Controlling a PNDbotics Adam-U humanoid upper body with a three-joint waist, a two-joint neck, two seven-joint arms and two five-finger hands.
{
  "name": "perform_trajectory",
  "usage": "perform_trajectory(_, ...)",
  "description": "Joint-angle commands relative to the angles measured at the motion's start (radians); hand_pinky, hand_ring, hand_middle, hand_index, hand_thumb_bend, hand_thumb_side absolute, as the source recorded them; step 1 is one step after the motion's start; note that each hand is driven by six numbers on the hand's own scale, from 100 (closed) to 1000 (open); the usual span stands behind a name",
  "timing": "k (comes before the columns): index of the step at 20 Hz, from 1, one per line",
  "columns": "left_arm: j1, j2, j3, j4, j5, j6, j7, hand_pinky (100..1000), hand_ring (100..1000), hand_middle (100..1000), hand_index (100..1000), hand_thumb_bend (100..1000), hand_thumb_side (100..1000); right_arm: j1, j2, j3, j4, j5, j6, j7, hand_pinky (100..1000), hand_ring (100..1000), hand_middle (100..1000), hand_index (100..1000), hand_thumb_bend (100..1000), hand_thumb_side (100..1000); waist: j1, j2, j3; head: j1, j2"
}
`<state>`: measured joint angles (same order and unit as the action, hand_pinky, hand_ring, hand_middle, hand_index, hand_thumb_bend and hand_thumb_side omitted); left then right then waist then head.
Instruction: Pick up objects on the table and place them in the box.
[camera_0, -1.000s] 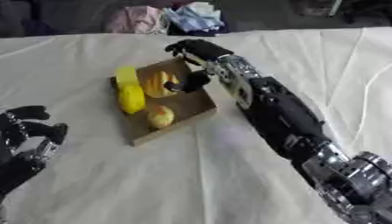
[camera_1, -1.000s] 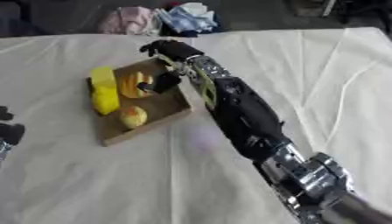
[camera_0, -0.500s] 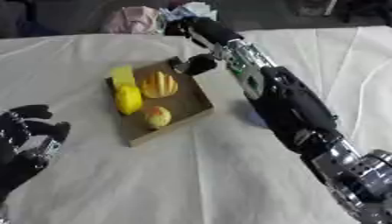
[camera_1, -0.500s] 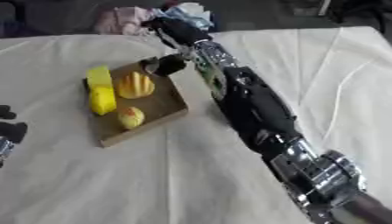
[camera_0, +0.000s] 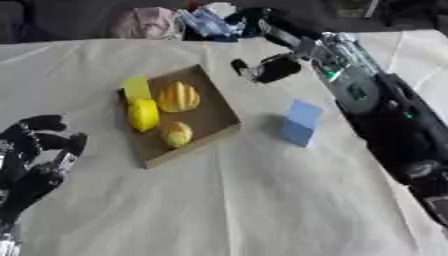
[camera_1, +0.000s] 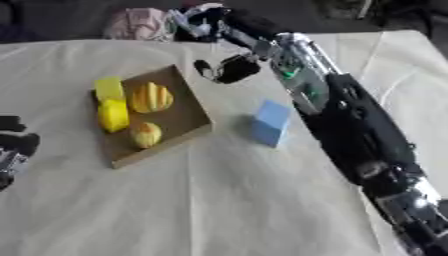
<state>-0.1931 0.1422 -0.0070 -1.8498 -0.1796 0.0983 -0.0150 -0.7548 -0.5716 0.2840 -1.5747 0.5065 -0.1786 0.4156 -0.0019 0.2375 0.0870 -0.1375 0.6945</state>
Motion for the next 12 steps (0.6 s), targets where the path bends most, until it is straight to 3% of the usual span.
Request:
perform_trajectory(1,-0.003,0.022,0.015,-0.015,-0.006,0.001,0.013,680,574,607,724,543,392,0.056,-0.100,-0.027,-0.170,-0.086,-0.007,0.049,754,785,888,961,185,361,-0.012,-0.014,-0.007,0.010,0.004)
perform_trajectory(6,-0.002,0.024,0.020,-0.013,-0.007,0.003,0.017,681,575,607,725,541,394,0.213,-0.178,-0.045,-0.312,-0.115,-0.049,0.187,785,815,919,978,229,378,-0.011,-0.014,-0.019,0.014,0.003)
perform_trajectory(12,0.001,0.023,0.021,-0.009,-0.010,0.005,0.014,683,576,609,726,539,399,0.329,-0.192,-0.056,-0.316,-0.060,-0.056,0.292,803,840,939,991,281,418,-0.010,-0.013,-0.030,0.016,0.003)
